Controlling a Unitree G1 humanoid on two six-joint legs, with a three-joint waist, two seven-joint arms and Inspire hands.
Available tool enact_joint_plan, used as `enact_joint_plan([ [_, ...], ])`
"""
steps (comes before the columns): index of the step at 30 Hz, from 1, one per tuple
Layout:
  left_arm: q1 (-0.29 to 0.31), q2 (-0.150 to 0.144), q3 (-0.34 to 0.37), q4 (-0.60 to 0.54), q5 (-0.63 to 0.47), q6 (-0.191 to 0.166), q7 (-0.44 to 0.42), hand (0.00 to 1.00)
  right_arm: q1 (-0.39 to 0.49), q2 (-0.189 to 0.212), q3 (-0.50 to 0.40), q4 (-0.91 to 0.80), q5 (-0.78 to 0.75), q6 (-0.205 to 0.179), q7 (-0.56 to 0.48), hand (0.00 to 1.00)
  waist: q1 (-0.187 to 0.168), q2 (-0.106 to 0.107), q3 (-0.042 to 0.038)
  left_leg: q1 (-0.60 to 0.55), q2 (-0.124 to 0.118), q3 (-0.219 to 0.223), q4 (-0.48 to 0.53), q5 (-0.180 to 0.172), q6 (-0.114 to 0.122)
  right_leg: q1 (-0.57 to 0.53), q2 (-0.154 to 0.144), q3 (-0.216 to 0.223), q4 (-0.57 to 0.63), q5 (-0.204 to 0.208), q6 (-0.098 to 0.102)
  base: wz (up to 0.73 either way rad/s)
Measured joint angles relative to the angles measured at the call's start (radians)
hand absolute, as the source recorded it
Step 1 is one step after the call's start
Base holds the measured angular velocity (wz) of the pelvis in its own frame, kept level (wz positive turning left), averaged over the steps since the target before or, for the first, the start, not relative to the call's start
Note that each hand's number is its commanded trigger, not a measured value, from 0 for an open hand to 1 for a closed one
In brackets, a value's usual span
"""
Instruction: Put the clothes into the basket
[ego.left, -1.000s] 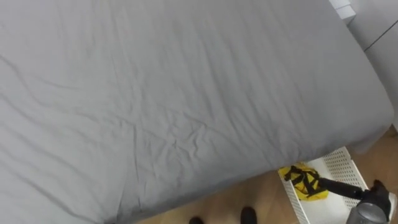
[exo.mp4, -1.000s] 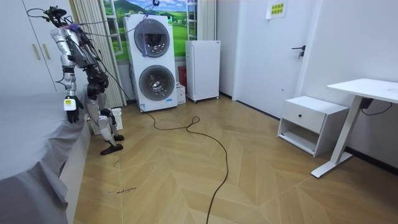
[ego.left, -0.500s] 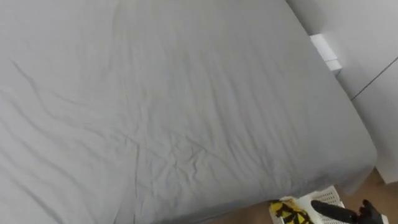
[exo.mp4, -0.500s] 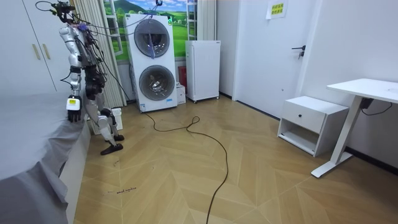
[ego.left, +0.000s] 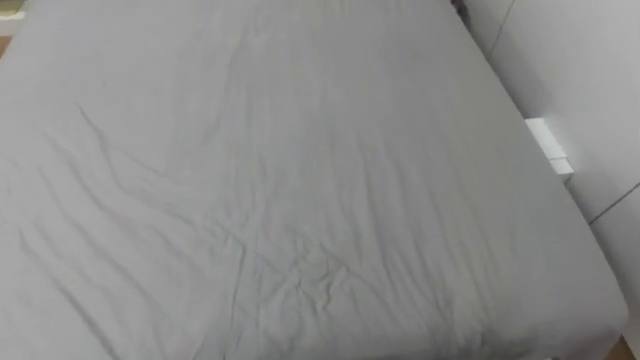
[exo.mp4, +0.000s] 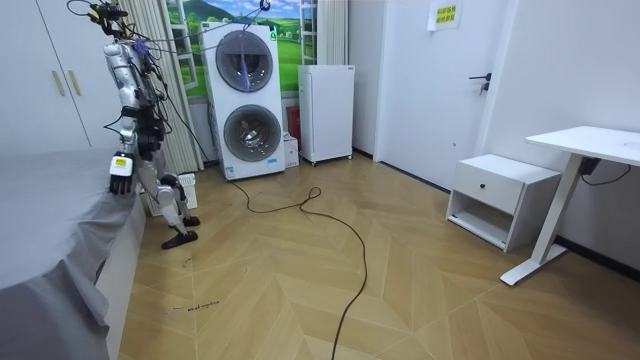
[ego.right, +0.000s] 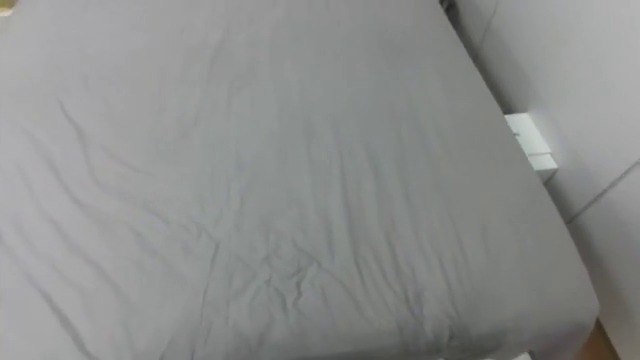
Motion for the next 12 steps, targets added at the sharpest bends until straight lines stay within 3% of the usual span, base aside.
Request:
enact_joint_plan([
  [5, -0.003, -0.005, 0.007, -0.003, 0.026, -0.018, 0.001, 0.00, -0.012, 0.022, 0.038, 0.025, -0.057, 0.009, 0.044, 0.00, 0.031, -0.009, 0.0000, 0.002, -0.009, -0.019, -0.003, 0.000, 0.000, 0.007, -0.007, -0.018, 0.001, -0.008, 0.006, 0.11],
  [8, 0.001, -0.009, 0.007, -0.002, 0.024, -0.021, 0.001, 0.00, -0.008, 0.037, 0.051, 0.028, -0.062, 0.011, 0.054, 0.00, 0.042, -0.020, 0.0087, 0.009, -0.012, -0.026, -0.003, -0.001, 0.001, 0.020, -0.010, -0.027, 0.000, -0.010, 0.009, 0.08],
  [12, 0.001, -0.023, 0.040, 0.002, 0.024, -0.021, 0.000, 0.00, -0.008, 0.041, 0.051, 0.041, -0.069, 0.022, 0.065, 0.00, 0.051, -0.025, 0.0092, 0.011, -0.012, -0.026, -0.003, -0.003, 0.005, 0.028, -0.011, -0.028, 0.000, -0.011, 0.009, 0.02],
])
